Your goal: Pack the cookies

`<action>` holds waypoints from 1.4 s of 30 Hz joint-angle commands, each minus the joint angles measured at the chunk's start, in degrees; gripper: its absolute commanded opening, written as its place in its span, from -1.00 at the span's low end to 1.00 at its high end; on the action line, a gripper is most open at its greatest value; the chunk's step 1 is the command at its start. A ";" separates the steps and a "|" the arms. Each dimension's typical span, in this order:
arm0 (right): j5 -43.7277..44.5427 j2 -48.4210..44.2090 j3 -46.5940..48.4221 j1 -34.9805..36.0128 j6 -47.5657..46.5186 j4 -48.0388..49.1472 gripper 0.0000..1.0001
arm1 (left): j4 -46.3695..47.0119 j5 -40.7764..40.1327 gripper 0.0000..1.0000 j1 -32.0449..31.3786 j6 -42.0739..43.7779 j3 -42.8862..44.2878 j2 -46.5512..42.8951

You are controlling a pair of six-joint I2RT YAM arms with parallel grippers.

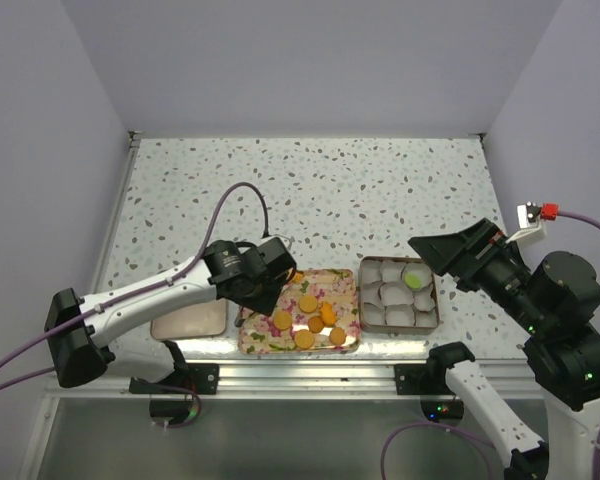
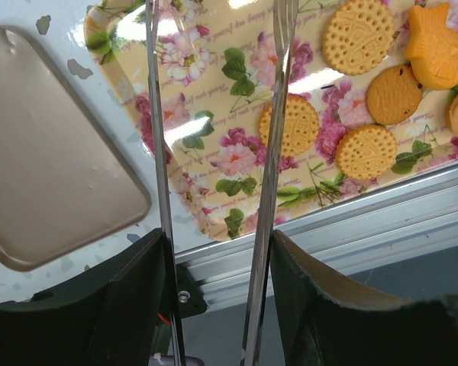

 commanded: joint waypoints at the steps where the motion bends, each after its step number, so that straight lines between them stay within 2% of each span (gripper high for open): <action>1: -1.20 0.78 0.11 -0.04 -0.87 0.83 0.97 | 5.20 -0.33 0.20 0.78 0.31 -0.35 0.84; 5: -1.29 1.04 -0.07 -0.04 -1.13 0.83 0.97 | 6.96 0.46 0.16 1.13 1.36 0.44 3.04; 15: -1.20 2.10 0.11 -0.04 -2.19 1.09 0.98 | 8.55 2.92 -0.22 1.22 2.16 1.85 6.03; 19: -1.20 2.19 -0.50 -0.04 -2.36 1.70 0.97 | 7.76 2.58 -0.29 1.22 2.42 2.81 5.86; 30: -0.33 3.77 0.81 -0.04 -2.71 2.68 0.97 | 1.08 -0.85 -0.34 1.22 4.27 18.54 8.84; 35: 4.94 4.56 6.60 -0.04 -5.35 -0.14 0.98 | 1.34 0.73 -0.35 1.13 6.63 25.47 10.60; 42: 5.13 4.39 7.49 -0.04 -5.70 -0.84 0.97 | 3.10 3.71 -0.36 -0.80 9.28 33.92 18.23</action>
